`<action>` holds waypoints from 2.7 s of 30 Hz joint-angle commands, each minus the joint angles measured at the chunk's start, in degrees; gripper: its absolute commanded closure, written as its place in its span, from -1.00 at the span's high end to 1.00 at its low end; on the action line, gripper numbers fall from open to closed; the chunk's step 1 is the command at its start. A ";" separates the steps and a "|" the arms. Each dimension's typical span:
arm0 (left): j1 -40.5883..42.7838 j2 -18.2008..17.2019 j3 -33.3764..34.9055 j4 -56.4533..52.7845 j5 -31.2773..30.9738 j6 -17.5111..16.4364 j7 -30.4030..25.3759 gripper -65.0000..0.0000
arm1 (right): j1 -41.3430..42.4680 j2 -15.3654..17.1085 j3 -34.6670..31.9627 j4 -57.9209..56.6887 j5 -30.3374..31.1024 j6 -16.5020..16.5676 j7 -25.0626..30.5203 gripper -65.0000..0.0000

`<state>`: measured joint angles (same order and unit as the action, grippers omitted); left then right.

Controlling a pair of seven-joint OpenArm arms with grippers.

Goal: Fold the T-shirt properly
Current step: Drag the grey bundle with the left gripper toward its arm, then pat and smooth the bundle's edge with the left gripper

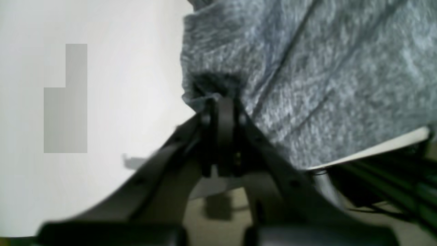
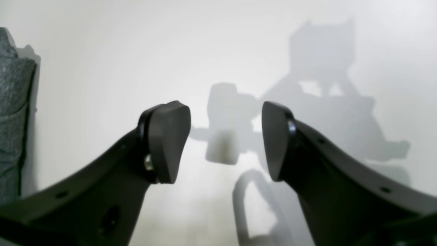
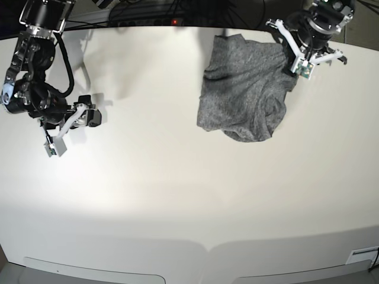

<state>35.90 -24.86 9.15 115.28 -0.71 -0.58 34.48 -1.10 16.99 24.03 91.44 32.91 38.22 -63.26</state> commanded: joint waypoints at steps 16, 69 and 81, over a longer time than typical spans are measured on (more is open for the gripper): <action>-11.04 -0.39 -0.22 -17.44 6.62 8.13 -6.78 -1.00 | 0.94 0.94 0.33 0.83 5.44 0.39 -0.46 0.13; -31.06 -3.34 -0.13 -24.55 1.01 13.16 -10.29 -0.14 | 0.94 0.94 0.33 0.83 5.22 0.39 -1.40 0.13; -29.94 -6.21 -0.15 -17.99 -22.71 12.96 2.58 -0.97 | 0.94 0.22 0.33 0.83 7.19 0.39 -1.49 0.13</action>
<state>6.26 -30.15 9.47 96.49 -23.88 11.84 37.71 -1.13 16.62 24.03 91.44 39.20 38.22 -65.45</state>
